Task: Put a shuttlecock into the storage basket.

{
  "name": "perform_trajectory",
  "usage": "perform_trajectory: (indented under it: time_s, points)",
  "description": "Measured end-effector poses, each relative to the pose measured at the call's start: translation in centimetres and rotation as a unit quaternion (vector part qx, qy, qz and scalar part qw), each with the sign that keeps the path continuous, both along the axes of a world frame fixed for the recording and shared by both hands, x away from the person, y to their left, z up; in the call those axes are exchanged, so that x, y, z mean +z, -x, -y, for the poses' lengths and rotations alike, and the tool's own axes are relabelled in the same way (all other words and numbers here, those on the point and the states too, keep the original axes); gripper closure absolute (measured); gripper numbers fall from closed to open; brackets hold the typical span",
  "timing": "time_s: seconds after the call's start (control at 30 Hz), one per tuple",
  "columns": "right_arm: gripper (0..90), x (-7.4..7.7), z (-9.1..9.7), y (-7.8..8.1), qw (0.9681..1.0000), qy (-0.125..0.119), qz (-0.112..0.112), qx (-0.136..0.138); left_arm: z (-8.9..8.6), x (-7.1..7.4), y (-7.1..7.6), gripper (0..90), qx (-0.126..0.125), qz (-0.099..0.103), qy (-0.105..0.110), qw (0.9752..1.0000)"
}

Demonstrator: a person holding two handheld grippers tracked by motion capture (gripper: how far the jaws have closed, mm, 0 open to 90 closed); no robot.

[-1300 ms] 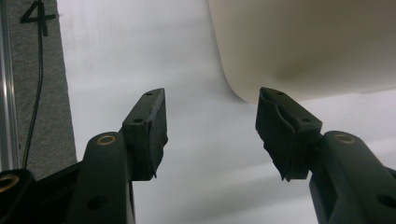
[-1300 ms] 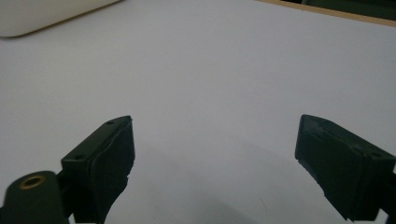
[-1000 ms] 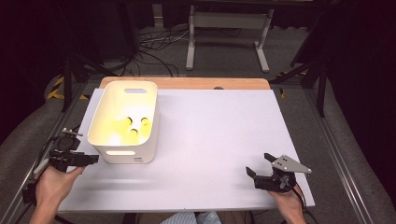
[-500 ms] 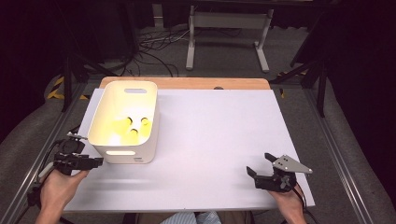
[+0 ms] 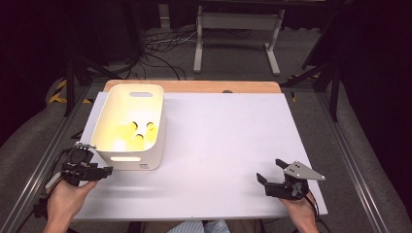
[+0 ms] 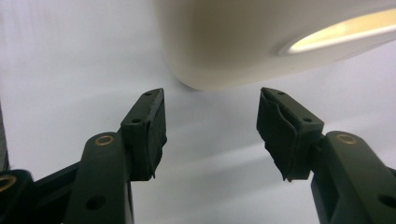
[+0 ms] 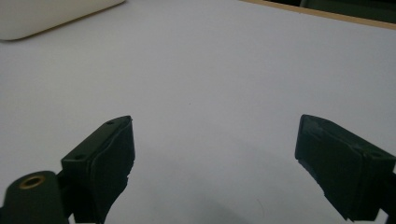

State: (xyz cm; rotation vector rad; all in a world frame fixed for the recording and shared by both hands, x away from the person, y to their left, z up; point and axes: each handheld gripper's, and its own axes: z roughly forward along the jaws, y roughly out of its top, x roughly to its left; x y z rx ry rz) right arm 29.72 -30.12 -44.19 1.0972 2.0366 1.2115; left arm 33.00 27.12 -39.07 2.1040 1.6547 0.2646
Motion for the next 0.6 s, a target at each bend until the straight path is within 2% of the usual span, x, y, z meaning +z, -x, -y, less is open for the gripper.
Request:
perform_trajectory:
  time_s: [0.6]
  points:
    - [12.5,0.0,0.0,0.0,1.0,0.0,0.002,0.0,1.2,-0.6,0.6,39.5,-0.01,0.002,0.006,0.9999]
